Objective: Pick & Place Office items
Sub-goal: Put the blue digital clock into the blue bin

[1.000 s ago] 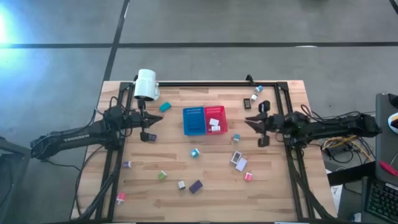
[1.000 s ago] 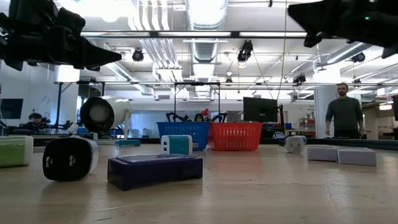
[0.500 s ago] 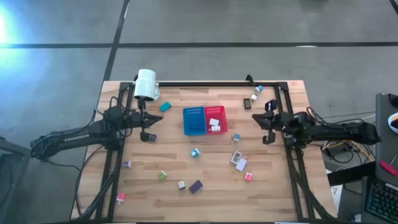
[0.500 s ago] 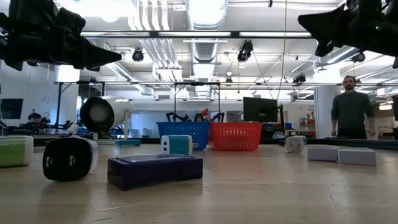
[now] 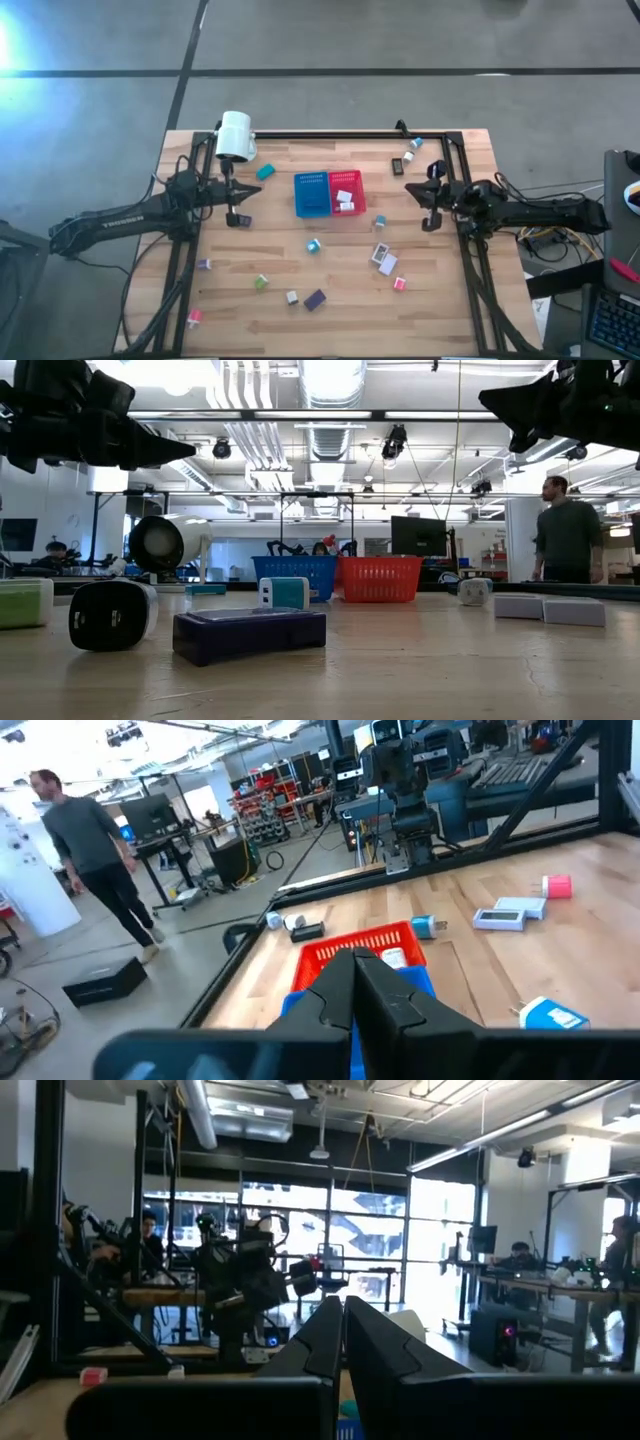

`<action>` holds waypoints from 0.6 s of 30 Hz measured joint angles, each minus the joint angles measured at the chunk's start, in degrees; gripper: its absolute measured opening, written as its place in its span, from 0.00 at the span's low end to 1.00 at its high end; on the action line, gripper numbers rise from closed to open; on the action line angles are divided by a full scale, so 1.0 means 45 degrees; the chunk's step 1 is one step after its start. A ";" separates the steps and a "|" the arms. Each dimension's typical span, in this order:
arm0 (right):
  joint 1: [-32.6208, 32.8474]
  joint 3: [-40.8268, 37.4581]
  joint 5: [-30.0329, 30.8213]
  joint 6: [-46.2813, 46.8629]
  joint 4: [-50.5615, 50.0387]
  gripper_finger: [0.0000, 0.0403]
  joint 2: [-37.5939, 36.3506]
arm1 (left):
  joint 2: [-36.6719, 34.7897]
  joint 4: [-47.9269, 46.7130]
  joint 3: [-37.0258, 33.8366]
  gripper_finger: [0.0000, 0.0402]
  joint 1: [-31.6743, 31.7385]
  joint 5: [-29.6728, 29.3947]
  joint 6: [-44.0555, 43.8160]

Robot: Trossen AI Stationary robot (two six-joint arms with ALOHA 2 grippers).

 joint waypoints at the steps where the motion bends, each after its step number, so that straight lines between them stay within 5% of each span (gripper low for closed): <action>1: 0.0000 0.0000 -0.0002 -0.0020 -0.0003 0.03 0.0000 | 0.0003 -0.0008 0.0000 0.02 0.0002 -0.0003 -0.0412; 10: 0.0000 -0.0006 -0.0005 -0.0515 -0.0018 0.03 0.0198 | 0.0186 -0.1576 0.1121 0.01 -0.0003 0.0079 -0.4968; 18: 0.0000 -0.0005 -0.0097 -0.0653 -0.0023 0.03 0.0165 | 0.1841 -0.7890 0.6045 0.01 -0.0005 -0.0765 -0.5942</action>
